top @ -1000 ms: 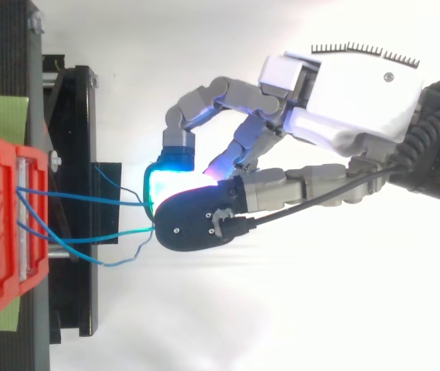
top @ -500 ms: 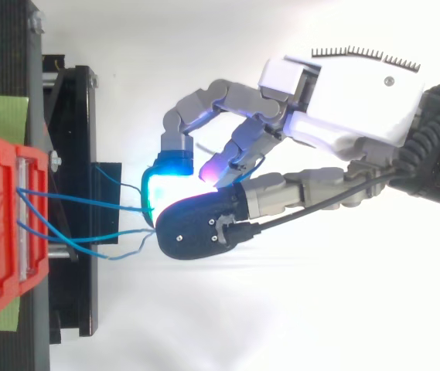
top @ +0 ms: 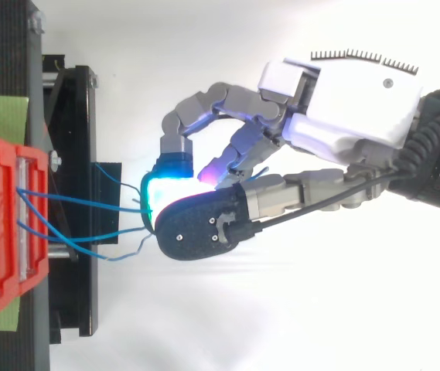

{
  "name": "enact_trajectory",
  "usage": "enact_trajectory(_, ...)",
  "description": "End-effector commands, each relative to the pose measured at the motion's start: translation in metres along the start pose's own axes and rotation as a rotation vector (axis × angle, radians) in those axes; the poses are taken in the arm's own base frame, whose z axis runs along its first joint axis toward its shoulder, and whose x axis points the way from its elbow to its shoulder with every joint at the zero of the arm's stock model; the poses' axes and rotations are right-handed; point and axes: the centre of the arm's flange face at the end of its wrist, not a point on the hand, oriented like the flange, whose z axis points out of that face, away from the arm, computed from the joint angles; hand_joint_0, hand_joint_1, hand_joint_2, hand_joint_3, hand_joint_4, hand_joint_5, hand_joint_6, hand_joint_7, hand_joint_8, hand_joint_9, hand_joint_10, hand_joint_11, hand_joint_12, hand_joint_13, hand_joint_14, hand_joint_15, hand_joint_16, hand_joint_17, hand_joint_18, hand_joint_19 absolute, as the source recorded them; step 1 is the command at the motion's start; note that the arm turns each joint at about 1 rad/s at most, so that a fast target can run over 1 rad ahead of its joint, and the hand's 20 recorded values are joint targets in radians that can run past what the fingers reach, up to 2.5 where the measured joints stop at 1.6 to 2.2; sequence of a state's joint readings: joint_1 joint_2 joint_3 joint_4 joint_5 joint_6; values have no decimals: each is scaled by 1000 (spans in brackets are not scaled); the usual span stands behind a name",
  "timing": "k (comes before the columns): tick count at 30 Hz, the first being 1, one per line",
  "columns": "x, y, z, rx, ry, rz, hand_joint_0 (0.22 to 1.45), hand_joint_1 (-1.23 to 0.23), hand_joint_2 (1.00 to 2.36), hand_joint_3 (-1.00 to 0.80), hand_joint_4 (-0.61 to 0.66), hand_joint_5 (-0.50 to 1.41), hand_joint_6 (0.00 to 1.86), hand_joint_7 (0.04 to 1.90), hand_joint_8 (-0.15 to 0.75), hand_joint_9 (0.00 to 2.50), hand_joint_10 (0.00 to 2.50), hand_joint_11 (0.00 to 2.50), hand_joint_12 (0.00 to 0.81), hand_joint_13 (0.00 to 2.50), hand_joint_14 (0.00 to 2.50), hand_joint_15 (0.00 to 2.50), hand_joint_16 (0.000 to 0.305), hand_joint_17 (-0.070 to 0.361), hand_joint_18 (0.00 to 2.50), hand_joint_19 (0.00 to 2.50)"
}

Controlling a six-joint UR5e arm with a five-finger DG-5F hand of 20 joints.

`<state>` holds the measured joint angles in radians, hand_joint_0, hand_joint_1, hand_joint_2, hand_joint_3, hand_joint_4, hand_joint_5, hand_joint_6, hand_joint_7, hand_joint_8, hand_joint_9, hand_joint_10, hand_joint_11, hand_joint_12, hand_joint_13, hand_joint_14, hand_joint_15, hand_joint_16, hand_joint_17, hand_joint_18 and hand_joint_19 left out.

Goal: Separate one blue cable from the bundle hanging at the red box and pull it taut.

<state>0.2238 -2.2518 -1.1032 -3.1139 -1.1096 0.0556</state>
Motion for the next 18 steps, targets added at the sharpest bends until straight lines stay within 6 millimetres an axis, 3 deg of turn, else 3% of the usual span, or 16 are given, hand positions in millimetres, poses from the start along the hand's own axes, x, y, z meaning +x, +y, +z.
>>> enact_trajectory(1, 1, -2, -1, 3, 3, 15, 795, -669, 1000, -500, -181, -214, 999, 1188, 293, 1071, 11, 1217, 321, 943, 25, 695, 48, 107, 804, 720)
enact_trajectory(5, 6, -20, -1, -13, 16, 68, 793, -657, 1000, -500, -175, -216, 1003, 1180, 306, 1114, 10, 1239, 323, 948, 24, 692, 48, 107, 800, 729)
enact_trajectory(11, 9, -23, 1, -44, 19, 84, 790, -653, 1000, -500, -155, -218, 1004, 1173, 351, 1171, 13, 1257, 329, 966, 23, 692, 48, 108, 804, 723)
enact_trajectory(18, 10, -23, 1, -47, 24, 81, 787, -648, 1000, -500, -149, -218, 1004, 1177, 412, 1210, 21, 1109, 325, 958, 23, 670, 48, 107, 801, 722)
